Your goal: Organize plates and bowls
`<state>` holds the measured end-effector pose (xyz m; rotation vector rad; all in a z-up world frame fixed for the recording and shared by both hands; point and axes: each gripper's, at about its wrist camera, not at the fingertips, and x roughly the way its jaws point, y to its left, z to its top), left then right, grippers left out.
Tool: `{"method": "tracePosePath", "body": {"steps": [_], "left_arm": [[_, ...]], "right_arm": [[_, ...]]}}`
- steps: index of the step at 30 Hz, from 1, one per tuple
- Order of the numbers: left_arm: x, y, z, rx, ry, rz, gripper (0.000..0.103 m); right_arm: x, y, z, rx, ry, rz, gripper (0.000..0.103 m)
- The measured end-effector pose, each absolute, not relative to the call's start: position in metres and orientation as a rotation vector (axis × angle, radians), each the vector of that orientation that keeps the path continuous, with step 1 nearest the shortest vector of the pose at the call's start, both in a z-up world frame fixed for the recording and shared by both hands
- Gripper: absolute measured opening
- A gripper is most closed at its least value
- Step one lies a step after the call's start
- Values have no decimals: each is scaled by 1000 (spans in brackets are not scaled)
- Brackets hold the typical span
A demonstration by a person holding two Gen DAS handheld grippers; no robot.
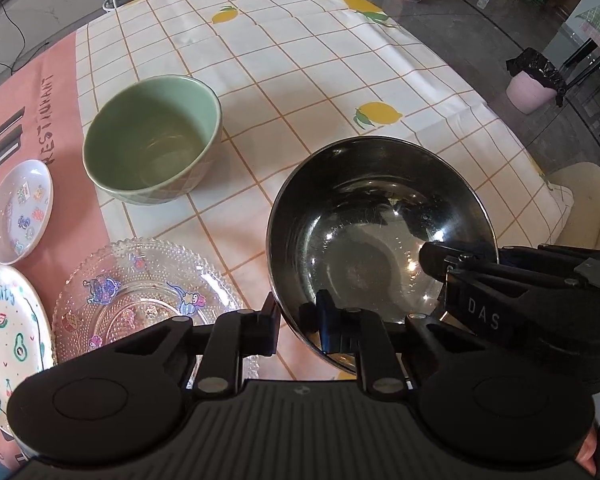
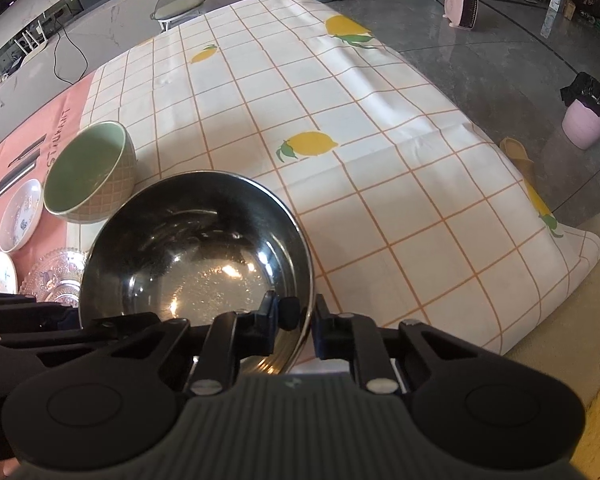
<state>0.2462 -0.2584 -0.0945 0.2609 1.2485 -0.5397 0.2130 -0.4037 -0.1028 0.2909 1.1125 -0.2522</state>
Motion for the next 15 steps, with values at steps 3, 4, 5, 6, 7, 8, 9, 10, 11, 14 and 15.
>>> {"method": "tracePosePath", "body": {"steps": [3, 4, 5, 6, 7, 8, 9, 10, 11, 14, 15], "left_arm": [[247, -258, -93, 278, 1267, -551, 21], [248, -257, -93, 273, 1268, -546, 20], [249, -255, -93, 265, 1269, -538, 19], [249, -253, -92, 257, 1272, -534, 18], [249, -252, -92, 250, 1277, -529, 18], [250, -251, -92, 244, 1282, -522, 18], [249, -250, -91, 240, 1284, -515, 18], [248, -249, -91, 239, 1286, -513, 18], [247, -248, -90, 235, 1288, -510, 18], [244, -245, -88, 220, 1286, -509, 18], [242, -244, -86, 226, 1277, -510, 18]], "right_arm": [[211, -408, -102, 319, 1109, -244, 10], [210, -410, -101, 328, 1106, -241, 9], [209, -411, -101, 339, 1102, -237, 7], [208, -412, -100, 349, 1098, -231, 6], [207, -413, -100, 359, 1097, -224, 6], [207, -413, -99, 365, 1097, -219, 6], [207, -412, -99, 366, 1095, -215, 6], [207, -411, -99, 360, 1094, -212, 6], [207, -409, -98, 353, 1092, -212, 6], [205, -409, -93, 354, 1076, -217, 5], [204, -410, -92, 358, 1073, -215, 5]]}}
